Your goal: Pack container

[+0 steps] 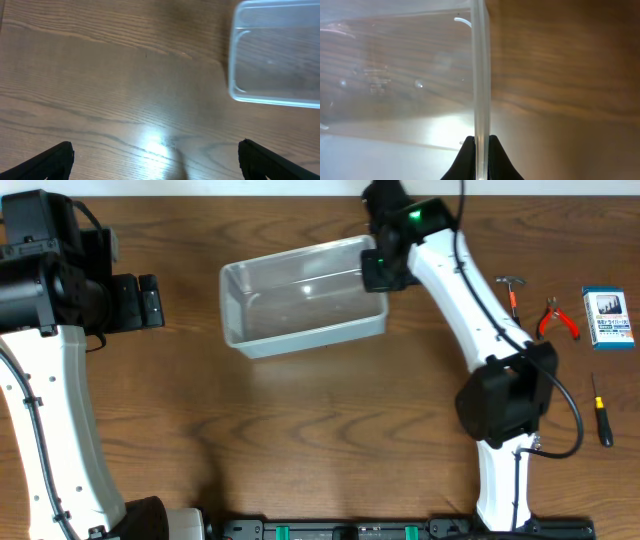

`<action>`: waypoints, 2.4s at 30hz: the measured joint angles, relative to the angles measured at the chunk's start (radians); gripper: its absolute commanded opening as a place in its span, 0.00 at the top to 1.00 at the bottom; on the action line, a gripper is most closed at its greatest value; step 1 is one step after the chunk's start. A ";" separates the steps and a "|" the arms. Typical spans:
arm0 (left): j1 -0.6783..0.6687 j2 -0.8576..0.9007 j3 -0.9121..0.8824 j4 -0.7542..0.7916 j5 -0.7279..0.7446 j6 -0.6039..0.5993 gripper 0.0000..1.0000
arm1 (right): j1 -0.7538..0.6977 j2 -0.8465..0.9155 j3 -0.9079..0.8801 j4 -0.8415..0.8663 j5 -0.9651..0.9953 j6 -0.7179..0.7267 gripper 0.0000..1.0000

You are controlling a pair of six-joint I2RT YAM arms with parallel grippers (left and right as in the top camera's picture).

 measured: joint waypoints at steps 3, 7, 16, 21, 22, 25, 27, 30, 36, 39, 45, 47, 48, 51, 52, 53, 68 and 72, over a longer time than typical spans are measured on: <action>0.000 0.000 0.000 -0.001 0.000 0.000 0.02 | -0.040 -0.023 0.000 -0.073 0.003 -0.016 0.99; 0.000 0.000 0.000 -0.001 0.000 0.000 0.02 | -0.077 -0.043 0.000 -0.147 0.007 -0.037 0.99; 0.000 0.000 0.000 -0.001 0.000 -0.006 0.02 | -0.093 -0.063 0.000 -0.249 0.006 -0.090 0.99; 0.000 0.000 0.000 -0.002 0.000 -0.023 0.02 | -0.113 -0.063 0.000 -0.257 0.005 -0.124 0.99; 0.000 0.000 0.000 -0.002 0.000 -0.023 0.02 | -0.121 -0.063 0.000 -0.257 0.005 -0.130 0.99; 0.000 0.000 0.000 -0.002 0.000 -0.023 0.02 | -0.147 -0.063 0.000 -0.250 0.005 -0.138 0.99; 0.000 0.000 0.000 -0.002 0.000 -0.023 0.02 | -0.165 -0.063 0.000 -0.237 0.006 -0.142 0.99; 0.000 0.000 0.000 -0.002 0.000 -0.024 0.02 | -0.188 -0.063 0.000 -0.215 0.007 -0.142 0.99; 0.000 0.000 0.000 -0.002 0.000 -0.030 0.02 | -0.197 -0.064 -0.018 -0.182 0.006 -0.142 0.99; 0.000 0.000 0.000 -0.002 0.000 -0.043 0.02 | -0.197 -0.067 -0.056 -0.156 0.006 -0.141 0.99; 0.000 0.000 0.000 -0.006 0.000 -0.052 0.02 | -0.197 -0.067 -0.109 -0.132 0.006 -0.130 0.99; 0.000 0.000 0.000 -0.011 0.001 -0.052 0.02 | -0.197 -0.067 -0.124 -0.119 0.006 -0.129 0.99; 0.000 0.000 0.000 -0.012 0.001 -0.052 0.02 | -0.197 -0.068 -0.130 -0.113 0.006 -0.127 0.99; 0.000 0.000 0.000 -0.019 0.001 -0.052 0.02 | -0.201 -0.068 -0.158 -0.090 0.006 -0.126 0.99; 0.000 0.000 0.000 -0.021 0.002 -0.052 0.02 | -0.204 -0.068 -0.167 -0.081 0.006 -0.126 0.99; 0.000 0.000 0.000 -0.022 0.003 -0.052 0.02 | -0.206 -0.068 -0.177 -0.073 0.007 -0.127 0.99; 0.000 0.000 0.000 -0.021 0.003 -0.052 0.02 | -0.284 -0.068 -0.216 -0.034 0.019 -0.199 0.99; 0.000 0.000 0.000 -0.021 0.003 -0.052 0.02 | -0.285 -0.068 -0.232 -0.032 0.021 -0.224 0.99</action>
